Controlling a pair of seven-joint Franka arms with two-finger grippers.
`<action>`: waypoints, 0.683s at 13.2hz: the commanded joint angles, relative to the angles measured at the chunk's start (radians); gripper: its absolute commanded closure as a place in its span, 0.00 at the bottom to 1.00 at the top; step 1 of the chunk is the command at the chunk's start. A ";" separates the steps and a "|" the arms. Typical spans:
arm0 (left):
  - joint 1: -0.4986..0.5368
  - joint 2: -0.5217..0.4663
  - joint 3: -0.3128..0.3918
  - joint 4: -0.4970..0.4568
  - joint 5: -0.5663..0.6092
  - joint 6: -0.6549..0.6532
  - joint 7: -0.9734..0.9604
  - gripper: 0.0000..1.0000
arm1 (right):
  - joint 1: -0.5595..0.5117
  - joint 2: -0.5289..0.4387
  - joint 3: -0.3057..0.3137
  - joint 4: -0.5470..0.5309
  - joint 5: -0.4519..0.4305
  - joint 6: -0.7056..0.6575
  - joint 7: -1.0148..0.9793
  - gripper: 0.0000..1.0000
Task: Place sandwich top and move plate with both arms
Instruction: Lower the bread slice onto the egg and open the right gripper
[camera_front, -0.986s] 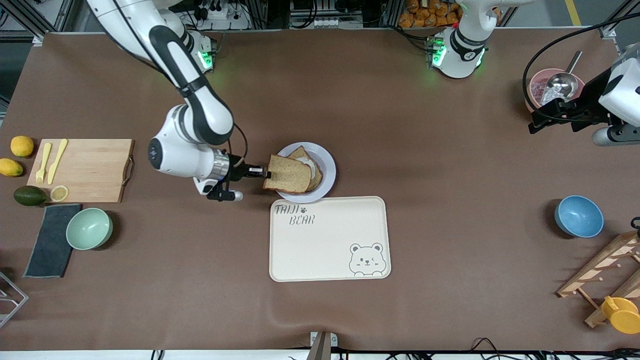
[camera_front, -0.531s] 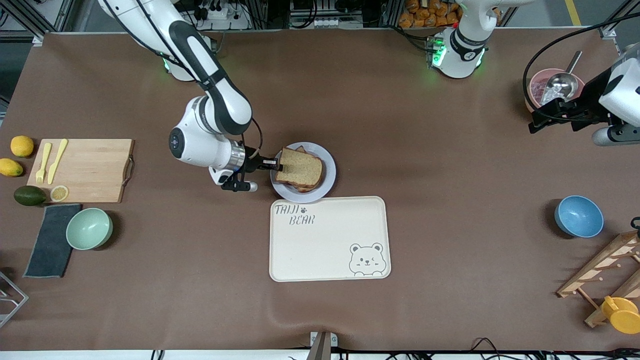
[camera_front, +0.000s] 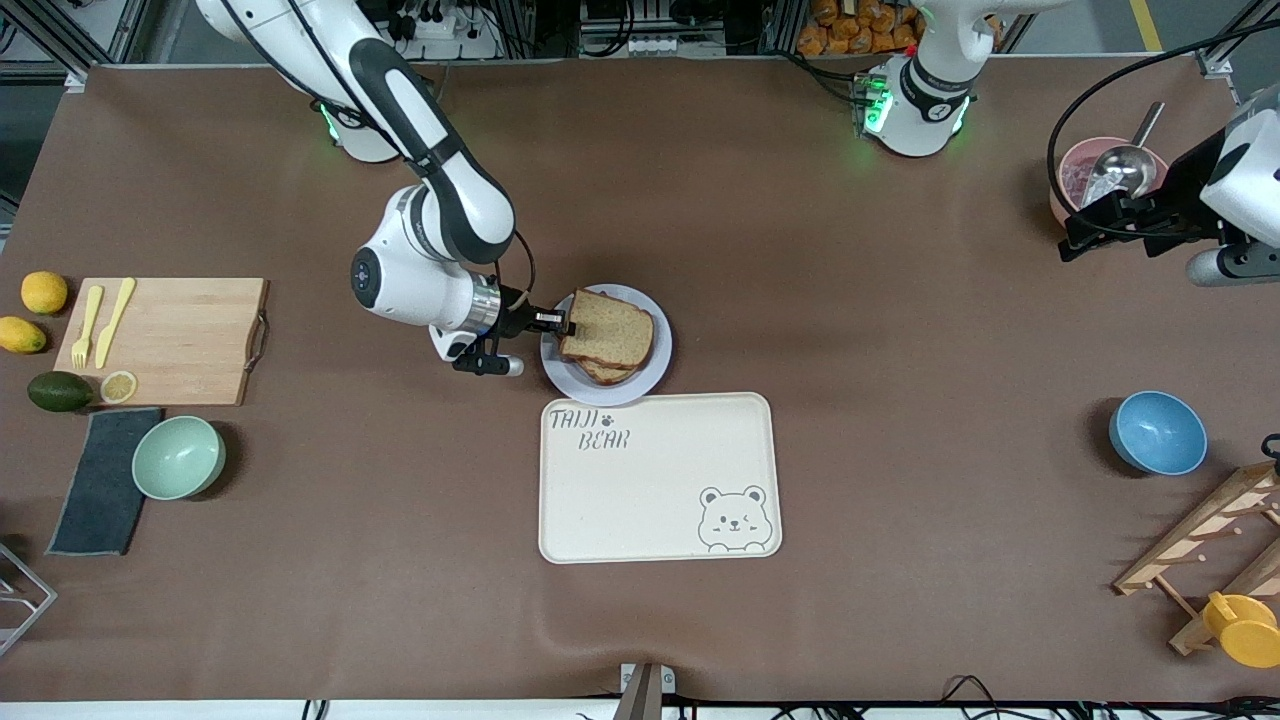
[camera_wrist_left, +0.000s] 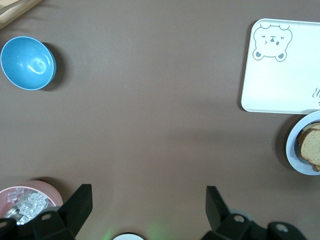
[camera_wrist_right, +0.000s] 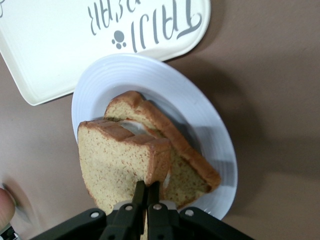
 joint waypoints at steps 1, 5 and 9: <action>0.006 -0.010 -0.005 0.016 0.000 -0.010 -0.003 0.00 | 0.020 -0.040 -0.013 -0.033 0.029 0.008 0.007 1.00; 0.006 -0.015 0.001 0.051 0.002 -0.014 -0.009 0.00 | 0.008 -0.039 -0.015 -0.031 0.029 0.000 0.009 0.87; 0.008 -0.009 0.001 0.043 0.002 -0.017 -0.009 0.00 | 0.008 -0.037 -0.016 -0.028 0.028 -0.002 0.026 0.60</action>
